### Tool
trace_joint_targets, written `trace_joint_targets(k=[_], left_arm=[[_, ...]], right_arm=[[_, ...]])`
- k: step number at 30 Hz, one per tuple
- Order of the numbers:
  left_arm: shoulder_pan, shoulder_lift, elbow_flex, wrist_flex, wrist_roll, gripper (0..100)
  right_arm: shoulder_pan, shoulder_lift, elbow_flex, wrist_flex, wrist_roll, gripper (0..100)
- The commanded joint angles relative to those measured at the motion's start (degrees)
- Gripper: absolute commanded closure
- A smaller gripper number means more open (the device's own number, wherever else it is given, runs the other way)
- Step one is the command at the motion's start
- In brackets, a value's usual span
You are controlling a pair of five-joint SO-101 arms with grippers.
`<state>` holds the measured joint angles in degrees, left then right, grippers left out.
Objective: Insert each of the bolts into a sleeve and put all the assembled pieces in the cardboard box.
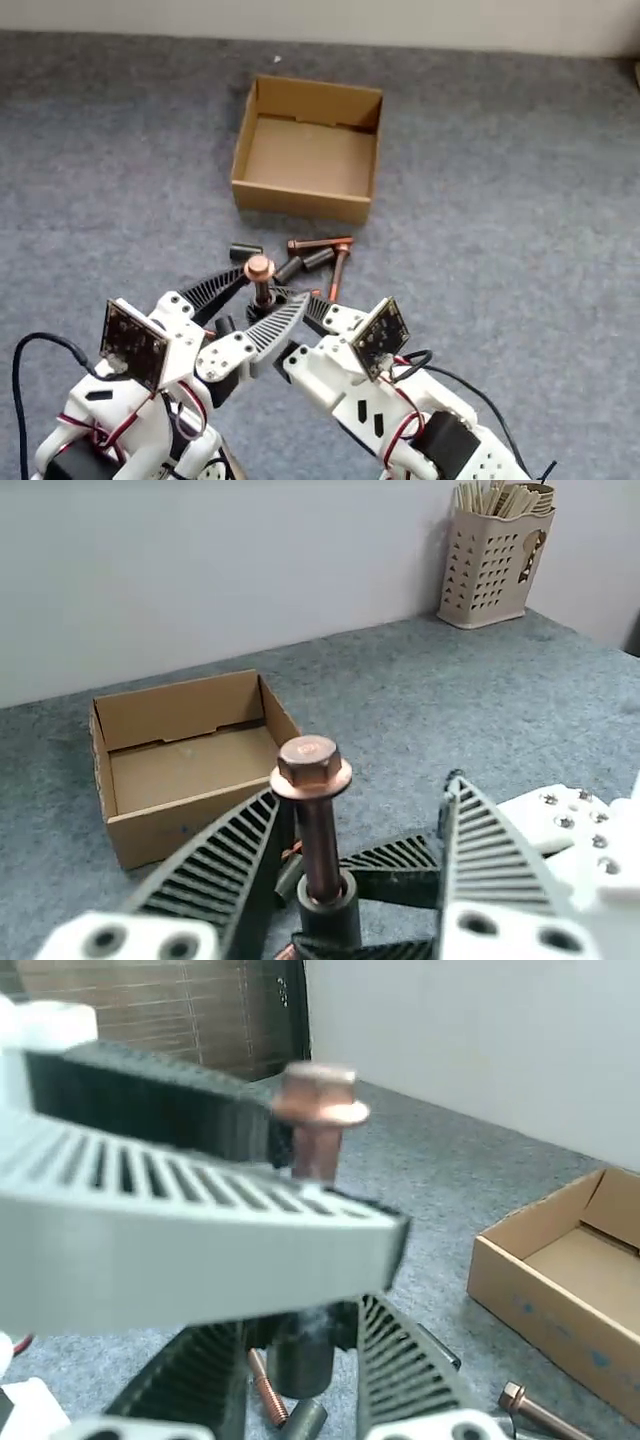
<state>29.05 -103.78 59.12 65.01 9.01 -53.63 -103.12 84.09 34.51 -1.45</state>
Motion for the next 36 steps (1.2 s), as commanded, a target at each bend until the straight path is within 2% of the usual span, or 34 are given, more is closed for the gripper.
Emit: trace_joint_targets(k=[1, 5, 10, 14, 20, 26, 28, 32, 36], left_arm=[[-1.5, -0.6, -0.3, 0.0, -1.6, 73], [-1.5, -0.6, -0.8, 0.4, -1.8, 72], [-1.5, -0.6, -1.0, 2.5, -6.8, 73], [-2.0, -0.6, -1.0, 4.0, -7.7, 73], [-9.3, -0.6, -1.0, 3.7, -10.8, 73], [-11.4, -0.6, -1.2, 4.1, -10.4, 73], [-11.5, -0.7, -1.5, 4.4, -7.6, 73], [-17.9, -0.7, -1.5, 5.3, -5.5, 75], [-27.3, -0.7, -0.2, 5.3, -4.7, 79]], right_arm=[[1.0, -0.7, -0.5, -1.5, -0.4, 99.3], [1.0, -0.7, -0.4, -1.5, -0.4, 99.3], [1.1, -0.7, -0.4, -1.5, -0.4, 99.3], [2.4, -0.7, -0.4, -1.5, -0.5, 99.3], [3.3, -0.7, -0.5, -1.5, -0.5, 99.3], [3.8, -0.7, -0.5, -1.5, -0.5, 99.3], [6.5, -0.1, -0.5, -1.5, -0.5, 99.3], [15.0, 0.6, -0.6, -6.9, -0.5, 99.4], [18.1, 11.4, -1.3, -14.9, -0.4, 99.4]])
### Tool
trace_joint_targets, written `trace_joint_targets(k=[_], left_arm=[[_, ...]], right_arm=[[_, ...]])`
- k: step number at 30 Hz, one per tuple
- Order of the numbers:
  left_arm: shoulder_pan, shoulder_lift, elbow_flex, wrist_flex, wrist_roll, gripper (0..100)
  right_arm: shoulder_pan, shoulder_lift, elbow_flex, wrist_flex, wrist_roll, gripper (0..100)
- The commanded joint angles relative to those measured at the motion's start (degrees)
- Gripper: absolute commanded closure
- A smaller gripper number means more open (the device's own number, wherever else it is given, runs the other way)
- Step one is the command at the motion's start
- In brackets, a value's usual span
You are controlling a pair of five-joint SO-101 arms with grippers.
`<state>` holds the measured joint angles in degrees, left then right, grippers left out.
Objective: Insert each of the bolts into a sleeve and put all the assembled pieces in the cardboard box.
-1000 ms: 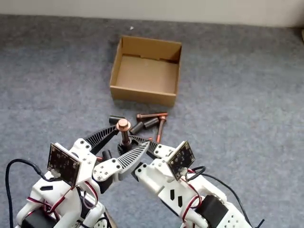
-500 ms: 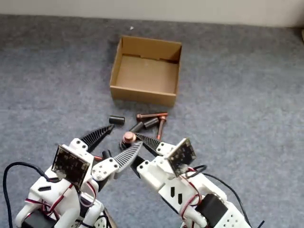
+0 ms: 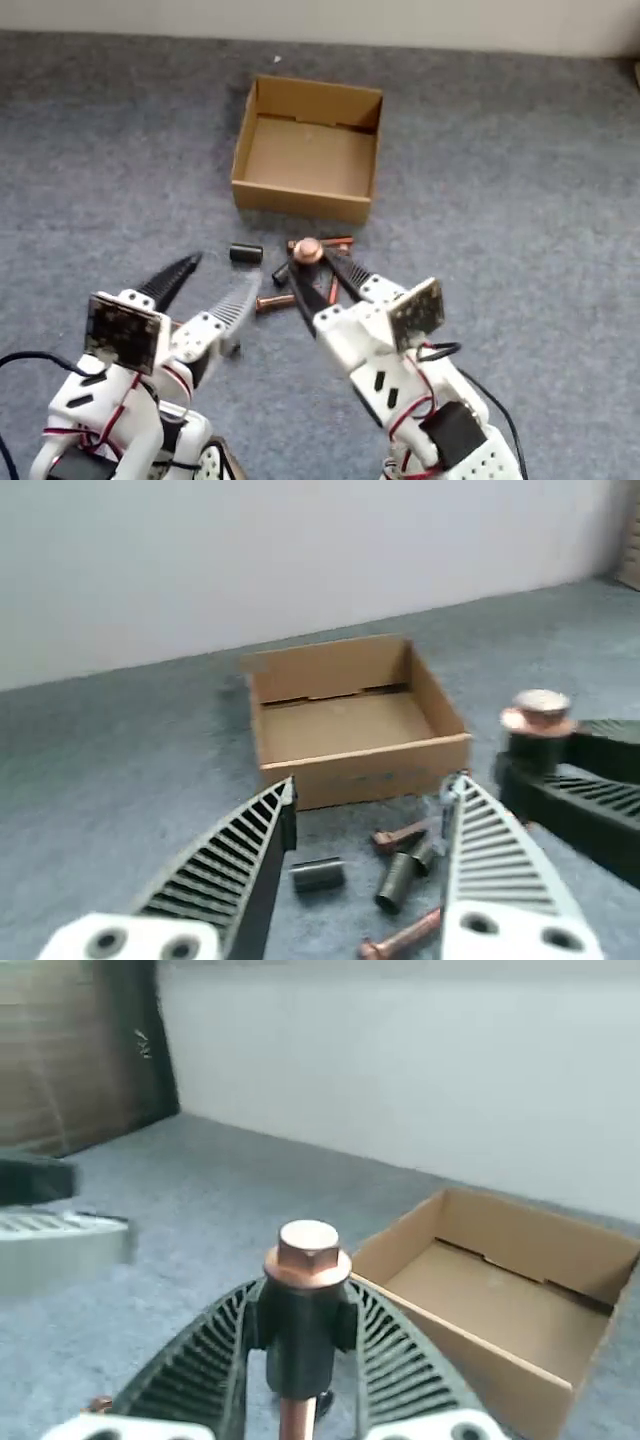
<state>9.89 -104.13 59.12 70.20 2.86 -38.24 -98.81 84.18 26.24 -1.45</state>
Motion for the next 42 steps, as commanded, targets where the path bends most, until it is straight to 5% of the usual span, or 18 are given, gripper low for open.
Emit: trace_joint_targets(k=[1, 8, 27, 36, 42], left_arm=[[-10.6, -0.3, 0.0, 0.1, 3.2, 79], [-21.8, -0.3, 7.7, -1.3, 10.1, 79], [-22.4, -0.3, 14.5, -6.2, 9.9, 79], [-22.4, -0.3, 16.0, -6.4, 9.8, 79], [-22.5, -0.3, 16.4, -6.4, 9.8, 79]], right_arm=[[3.6, 11.4, -2.6, -9.3, -0.5, 99.4], [8.7, 43.5, -18.3, -24.2, -0.5, 99.4], [9.2, 107.9, -60.4, -42.5, -0.5, 99.1], [9.2, 115.3, -64.4, -41.8, -0.5, 89.6], [9.2, 113.0, -64.5, -31.9, -0.5, 86.2]])
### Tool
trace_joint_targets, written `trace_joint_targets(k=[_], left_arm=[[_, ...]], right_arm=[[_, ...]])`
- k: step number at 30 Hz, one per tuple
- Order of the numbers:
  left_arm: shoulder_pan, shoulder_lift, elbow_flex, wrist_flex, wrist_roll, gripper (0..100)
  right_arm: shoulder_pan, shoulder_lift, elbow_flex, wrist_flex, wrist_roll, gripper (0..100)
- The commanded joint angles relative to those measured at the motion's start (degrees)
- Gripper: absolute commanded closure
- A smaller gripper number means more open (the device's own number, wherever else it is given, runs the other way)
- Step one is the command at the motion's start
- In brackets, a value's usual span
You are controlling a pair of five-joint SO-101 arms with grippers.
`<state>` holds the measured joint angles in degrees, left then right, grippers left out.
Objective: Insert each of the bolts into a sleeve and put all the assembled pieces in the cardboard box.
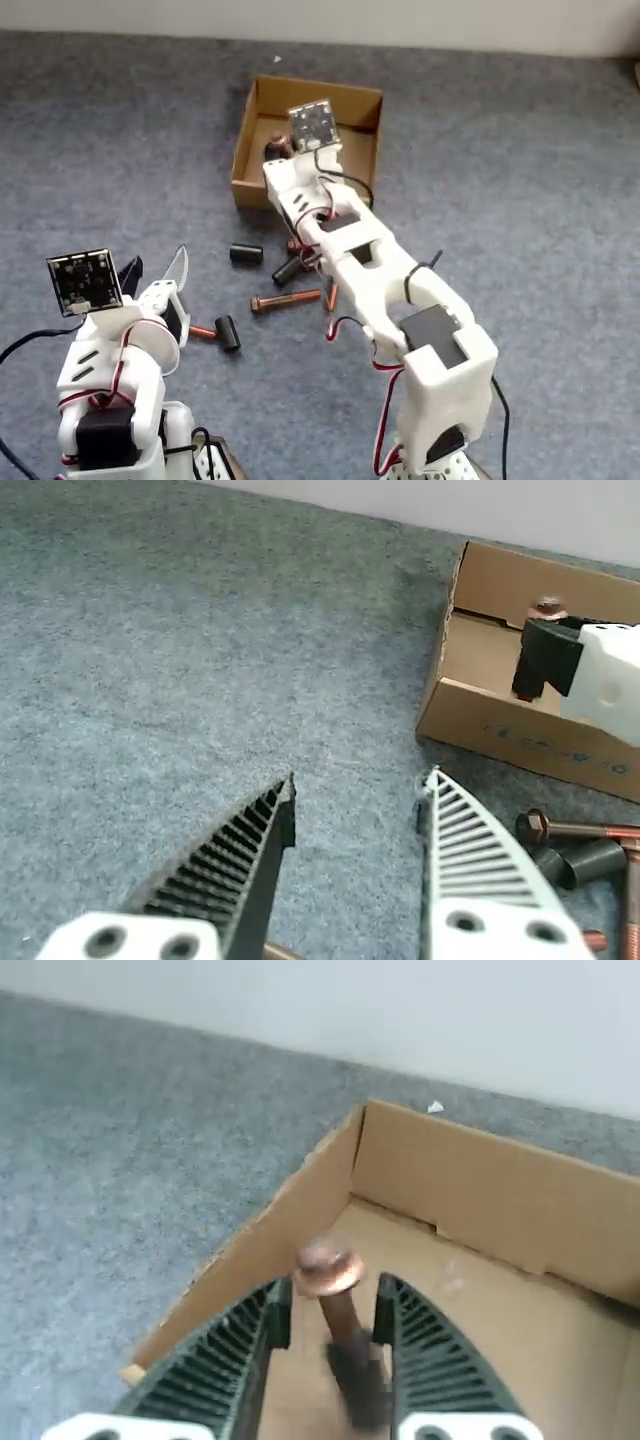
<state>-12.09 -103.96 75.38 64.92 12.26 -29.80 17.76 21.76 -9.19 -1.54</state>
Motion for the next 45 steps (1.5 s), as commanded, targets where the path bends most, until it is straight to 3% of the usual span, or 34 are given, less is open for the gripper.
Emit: trace_joint_targets(k=[1, 9, 16, 21, 32, 45], left_arm=[[-0.5, -0.5, 0.2, -1.1, 0.4, 79], [-0.6, -0.5, 0.4, -1.2, 0.4, 79], [-6.1, -0.5, 0.6, -2.9, 0.7, 80], [-6.4, -0.4, 0.6, -2.8, 0.7, 80], [-6.4, -0.4, 1.3, -2.9, 0.7, 80], [-6.4, -0.4, 1.7, -3.7, 0.7, 80]], right_arm=[[0.7, -5.7, -2.1, 4.6, -0.4, 86.2], [0.6, -31.1, 7.6, 17.0, -0.3, 86.4], [0.5, -47.8, 14.5, 41.5, -0.4, 86.4], [0.1, -48.9, 15.2, 54.8, -1.7, 86.4], [-6.6, -27.8, 6.0, 68.1, -28.4, 86.4], [-10.2, -1.3, -17.0, 71.0, -44.0, 86.4]])
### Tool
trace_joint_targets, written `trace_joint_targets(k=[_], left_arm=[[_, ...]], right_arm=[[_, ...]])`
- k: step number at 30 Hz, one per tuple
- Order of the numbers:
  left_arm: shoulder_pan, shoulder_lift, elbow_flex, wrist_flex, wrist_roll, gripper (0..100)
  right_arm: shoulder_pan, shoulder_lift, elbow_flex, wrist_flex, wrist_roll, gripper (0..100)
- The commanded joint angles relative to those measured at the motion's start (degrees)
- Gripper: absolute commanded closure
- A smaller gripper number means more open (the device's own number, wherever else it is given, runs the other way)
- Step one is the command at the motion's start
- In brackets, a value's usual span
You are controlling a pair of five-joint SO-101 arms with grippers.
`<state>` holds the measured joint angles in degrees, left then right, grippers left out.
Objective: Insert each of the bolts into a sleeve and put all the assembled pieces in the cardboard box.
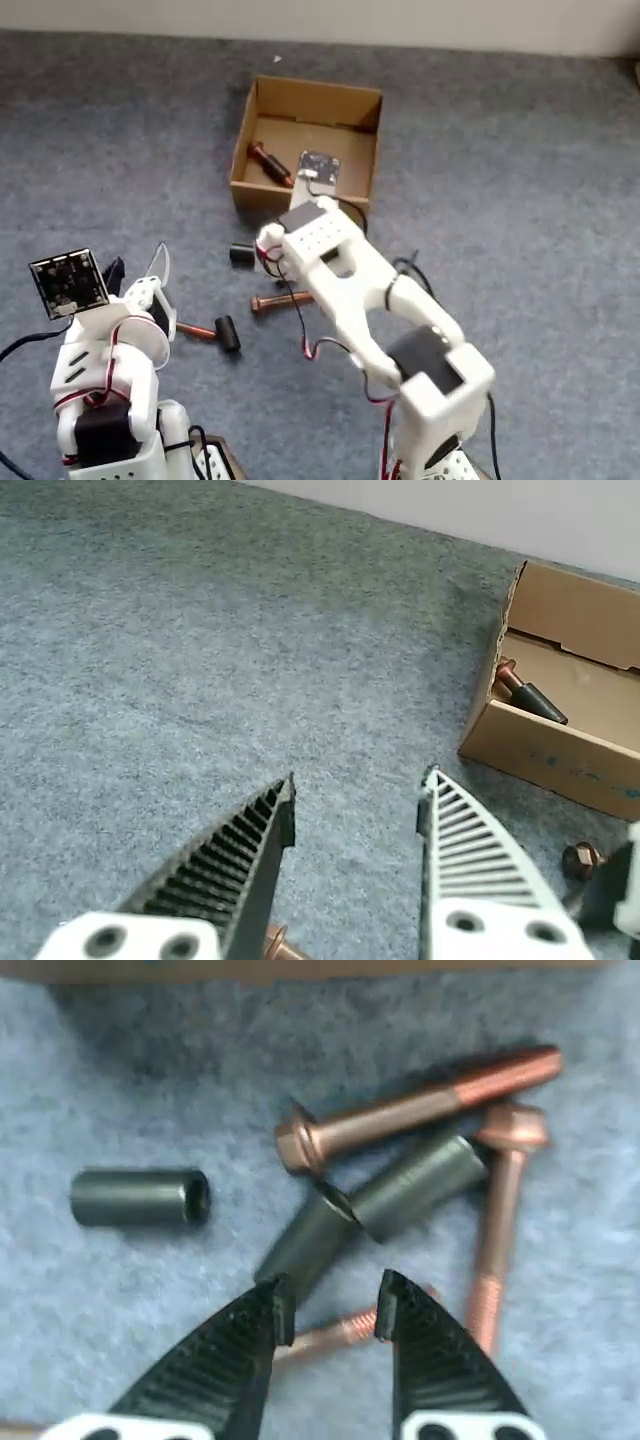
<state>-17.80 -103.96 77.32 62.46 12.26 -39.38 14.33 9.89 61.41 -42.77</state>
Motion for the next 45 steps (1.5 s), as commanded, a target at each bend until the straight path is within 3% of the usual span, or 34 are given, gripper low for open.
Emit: trace_joint_targets(k=[1, 9, 13, 15, 22, 29, 38, 42, 45], left_arm=[[-0.7, -0.4, -0.2, -1.2, 0.7, 80], [-0.6, -0.4, -0.2, -1.2, 0.7, 80], [-0.6, -0.4, -0.2, -1.2, 0.7, 80], [-0.6, -0.4, -0.2, -1.2, 0.7, 80], [-0.6, -0.4, -0.1, -1.2, 0.7, 80], [-0.6, -0.4, 0.6, -2.0, 0.7, 80], [8.3, -0.4, -0.4, -1.7, -6.1, 80], [8.8, 2.5, -6.3, 0.1, -8.4, 80], [10.1, 11.8, -13.7, 3.5, -9.8, 80]], right_arm=[[-0.6, 3.4, -6.4, 0.4, -3.4, 86.4], [-0.5, 13.0, -13.2, 0.4, -3.9, 86.9], [0.3, 16.0, -13.6, 1.1, -2.6, 99.2], [1.1, 15.5, -13.8, 2.9, -0.4, 98.5], [1.5, 6.5, -13.7, 11.7, 0.4, 99.4], [1.8, -10.8, -13.0, 20.4, 13.3, 99.4], [8.0, -31.8, 5.5, 20.6, 28.2, 99.4], [15.3, -39.1, 18.9, 12.6, 31.6, 99.4], [19.6, -42.9, 29.1, 4.3, 32.0, 99.4]])
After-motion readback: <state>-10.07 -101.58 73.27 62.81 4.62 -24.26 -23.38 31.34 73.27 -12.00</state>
